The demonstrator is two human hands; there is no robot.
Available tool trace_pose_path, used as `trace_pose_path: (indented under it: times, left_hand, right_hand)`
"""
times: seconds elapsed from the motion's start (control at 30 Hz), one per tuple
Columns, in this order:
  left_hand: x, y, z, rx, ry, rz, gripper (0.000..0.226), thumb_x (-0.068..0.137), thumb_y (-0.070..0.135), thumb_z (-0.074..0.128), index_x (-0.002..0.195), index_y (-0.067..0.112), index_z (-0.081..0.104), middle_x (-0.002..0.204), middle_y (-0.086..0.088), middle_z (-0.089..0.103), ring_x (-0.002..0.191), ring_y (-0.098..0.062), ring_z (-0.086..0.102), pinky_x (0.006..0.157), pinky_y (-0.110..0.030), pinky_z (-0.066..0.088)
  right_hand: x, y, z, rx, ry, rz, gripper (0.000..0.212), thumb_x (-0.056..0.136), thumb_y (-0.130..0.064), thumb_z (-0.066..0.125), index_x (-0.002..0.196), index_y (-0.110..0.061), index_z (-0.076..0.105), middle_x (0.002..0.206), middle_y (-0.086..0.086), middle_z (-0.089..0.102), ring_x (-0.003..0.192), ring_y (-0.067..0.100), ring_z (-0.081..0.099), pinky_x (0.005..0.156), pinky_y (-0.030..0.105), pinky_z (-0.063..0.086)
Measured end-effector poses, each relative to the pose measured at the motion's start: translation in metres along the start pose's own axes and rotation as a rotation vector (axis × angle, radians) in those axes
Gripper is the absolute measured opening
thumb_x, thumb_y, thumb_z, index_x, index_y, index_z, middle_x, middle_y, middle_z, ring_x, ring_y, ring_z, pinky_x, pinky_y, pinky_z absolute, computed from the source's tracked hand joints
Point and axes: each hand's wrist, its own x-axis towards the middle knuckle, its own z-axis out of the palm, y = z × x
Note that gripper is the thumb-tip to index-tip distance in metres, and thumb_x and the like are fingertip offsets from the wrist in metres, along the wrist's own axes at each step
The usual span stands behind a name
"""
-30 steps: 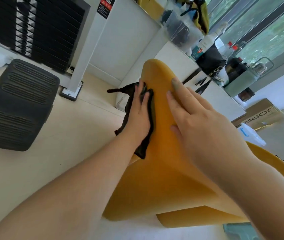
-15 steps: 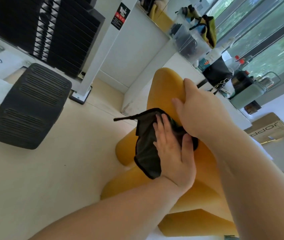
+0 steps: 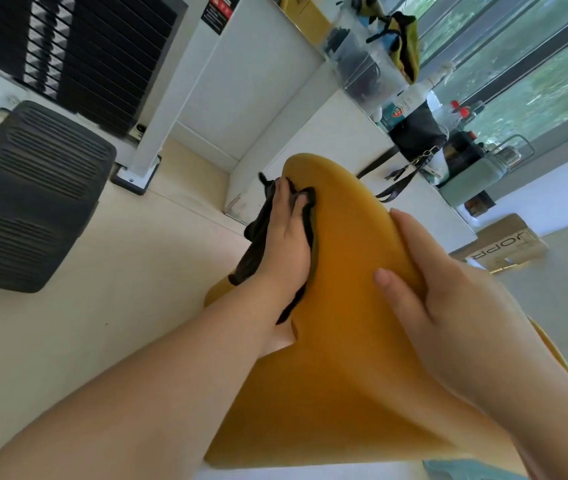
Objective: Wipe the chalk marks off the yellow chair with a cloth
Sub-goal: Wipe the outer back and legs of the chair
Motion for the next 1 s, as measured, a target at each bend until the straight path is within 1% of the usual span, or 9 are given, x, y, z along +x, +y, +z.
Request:
trace_pose_path:
  times: [0.1, 0.2, 0.3, 0.4, 0.53, 0.67, 0.77, 0.87, 1.0]
  left_hand:
    - [-0.021, -0.007, 0.014, 0.112, 0.006, 0.108, 0.076, 0.089, 0.074, 0.026, 0.156, 0.046, 0.003, 0.167, 0.019, 0.006, 0.153, -0.006, 0.006, 0.125, -0.05, 0.014]
    - [-0.057, -0.009, 0.041, 0.269, 0.039, 0.251, 0.075, 0.094, 0.067, 0.02, 0.159, 0.036, -0.003, 0.167, 0.019, -0.003, 0.152, -0.001, -0.008, 0.125, -0.051, 0.002]
    - [-0.078, -0.006, 0.062, 0.237, 0.092, 0.197, 0.073, 0.093, 0.066, 0.016, 0.157, 0.038, -0.005, 0.166, 0.022, -0.006, 0.15, 0.003, -0.014, 0.125, -0.052, -0.003]
    - [-0.069, -0.008, 0.057, 0.238, 0.115, 0.214, 0.067, 0.098, 0.06, 0.018, 0.158, 0.038, -0.002, 0.167, 0.02, -0.002, 0.152, 0.001, -0.01, 0.125, -0.053, 0.001]
    - [-0.034, 0.006, 0.041, 0.143, 0.096, 0.172, 0.066, 0.098, 0.054, 0.024, 0.159, 0.036, 0.007, 0.167, 0.015, 0.007, 0.154, -0.007, 0.003, 0.125, -0.053, 0.008]
    - [0.007, 0.025, 0.011, 0.04, 0.084, 0.012, 0.053, 0.108, 0.039, 0.026, 0.16, 0.032, 0.015, 0.167, 0.008, 0.017, 0.153, -0.014, 0.016, 0.126, -0.039, 0.012]
    - [0.004, 0.021, 0.004, -0.014, 0.07, 0.045, 0.051, 0.11, 0.034, 0.024, 0.159, 0.035, 0.013, 0.167, 0.01, 0.016, 0.152, -0.011, 0.017, 0.125, -0.036, 0.012]
    - [-0.014, 0.004, 0.011, -0.01, 0.069, 0.09, 0.051, 0.109, 0.037, 0.024, 0.158, 0.039, 0.011, 0.166, 0.013, 0.015, 0.145, 0.001, 0.018, 0.122, -0.031, 0.014]
    - [-0.052, -0.029, 0.023, 0.059, 0.118, 0.077, 0.052, 0.106, 0.045, 0.024, 0.155, 0.048, 0.008, 0.166, 0.014, 0.017, 0.15, -0.006, 0.021, 0.125, -0.039, 0.017]
  right_hand:
    - [0.017, 0.004, -0.001, -0.05, 0.044, -0.005, 0.066, 0.098, -0.062, 0.023, 0.158, -0.044, 0.005, 0.085, -0.007, 0.05, 0.076, 0.016, 0.05, 0.069, 0.031, 0.037]
    - [0.044, 0.002, 0.0, -0.037, 0.113, -0.023, 0.061, 0.105, -0.053, 0.031, 0.161, -0.035, 0.014, 0.092, -0.002, 0.051, 0.085, 0.022, 0.054, 0.074, 0.033, 0.038]
    - [0.059, 0.0, 0.005, 0.012, 0.137, -0.041, 0.056, 0.107, -0.047, 0.033, 0.158, -0.029, 0.023, 0.094, 0.0, 0.054, 0.083, 0.02, 0.051, 0.074, 0.034, 0.039]
    - [0.054, 0.004, 0.009, 0.038, 0.169, -0.06, 0.052, 0.106, -0.047, 0.035, 0.156, -0.031, 0.029, 0.095, 0.002, 0.06, 0.082, 0.021, 0.051, 0.072, 0.034, 0.039]
    - [0.028, 0.012, 0.007, 0.072, 0.132, -0.044, 0.06, 0.101, -0.057, 0.032, 0.158, -0.041, 0.021, 0.104, 0.005, 0.067, 0.087, 0.026, 0.06, 0.071, 0.033, 0.038]
    - [0.003, 0.009, 0.008, 0.055, 0.088, -0.063, 0.067, 0.093, -0.064, 0.022, 0.158, -0.05, 0.014, 0.08, -0.011, 0.06, 0.072, 0.01, 0.054, 0.061, 0.028, 0.038]
    - [0.004, 0.01, 0.007, 0.096, 0.083, -0.071, 0.069, 0.091, -0.066, 0.021, 0.157, -0.05, 0.014, 0.079, -0.013, 0.06, 0.073, 0.006, 0.057, 0.065, 0.032, 0.043]
    - [0.013, 0.013, 0.006, 0.122, 0.111, -0.085, 0.067, 0.094, -0.064, 0.025, 0.158, -0.047, 0.018, 0.081, -0.01, 0.06, 0.071, 0.006, 0.056, 0.066, 0.032, 0.041]
    - [0.027, 0.012, 0.007, 0.113, 0.123, -0.088, 0.062, 0.101, -0.057, 0.031, 0.16, -0.041, 0.018, 0.089, -0.007, 0.056, 0.078, 0.017, 0.054, 0.075, 0.032, 0.039]
